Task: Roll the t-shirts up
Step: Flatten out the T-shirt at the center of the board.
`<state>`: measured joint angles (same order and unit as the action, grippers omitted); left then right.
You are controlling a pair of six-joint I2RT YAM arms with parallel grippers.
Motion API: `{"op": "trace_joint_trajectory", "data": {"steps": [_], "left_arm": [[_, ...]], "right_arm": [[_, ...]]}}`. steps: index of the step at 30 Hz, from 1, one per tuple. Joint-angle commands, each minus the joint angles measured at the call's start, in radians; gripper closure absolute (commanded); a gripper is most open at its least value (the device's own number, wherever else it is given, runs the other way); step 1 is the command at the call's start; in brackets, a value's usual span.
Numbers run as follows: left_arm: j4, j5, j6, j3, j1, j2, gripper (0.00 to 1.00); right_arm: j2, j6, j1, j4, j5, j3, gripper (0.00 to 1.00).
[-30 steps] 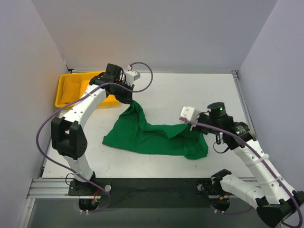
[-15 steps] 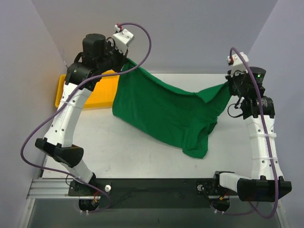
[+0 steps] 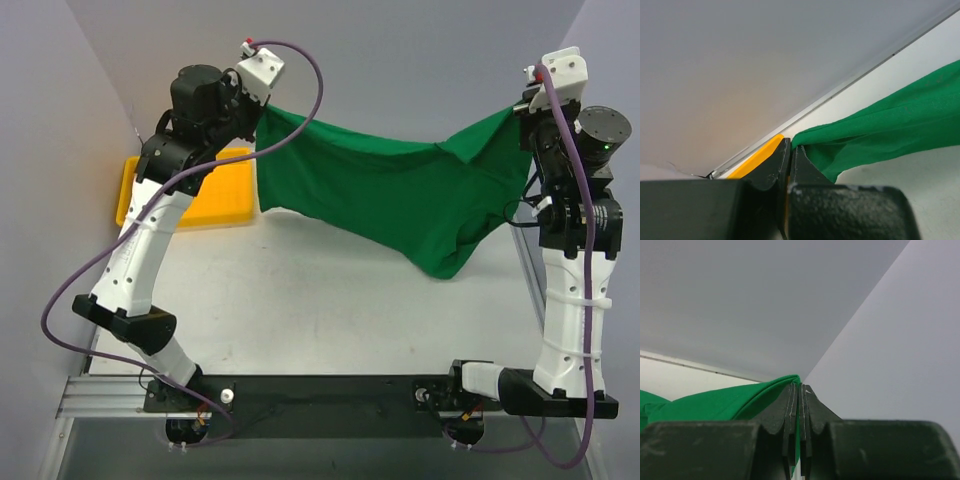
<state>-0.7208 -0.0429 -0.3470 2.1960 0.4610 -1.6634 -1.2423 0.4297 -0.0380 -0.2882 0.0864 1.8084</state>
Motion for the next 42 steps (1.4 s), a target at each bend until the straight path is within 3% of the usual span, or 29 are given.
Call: {"op": "trace_joint_trajectory", "data": {"steps": [1,8,23,29,35,42], "left_arm": [[0.107,-0.083,-0.04,-0.002,0.018,0.123,1.0],[0.11,-0.081,-0.037,-0.061,0.018,0.244,1.0],[0.133,0.043,-0.017,-0.074,-0.036,0.496,1.0],[0.173,0.101,0.008,-0.108,-0.073,0.531,1.0],[0.291,0.094,-0.059,-0.304,-0.071,0.508,1.0],[0.297,0.051,-0.089,-0.545,-0.074,0.325,1.0]], "right_arm": [[0.066,0.072,-0.005,0.07,-0.01,0.057,1.0],[0.181,0.127,-0.005,0.063,0.047,0.052,1.0],[0.267,0.129,-0.005,0.037,0.102,0.339,1.0],[0.288,0.127,-0.007,0.084,0.089,0.324,1.0],[0.262,0.155,-0.01,0.113,0.084,0.189,1.0],[0.259,0.115,-0.01,0.211,0.093,-0.254,1.0]]}}
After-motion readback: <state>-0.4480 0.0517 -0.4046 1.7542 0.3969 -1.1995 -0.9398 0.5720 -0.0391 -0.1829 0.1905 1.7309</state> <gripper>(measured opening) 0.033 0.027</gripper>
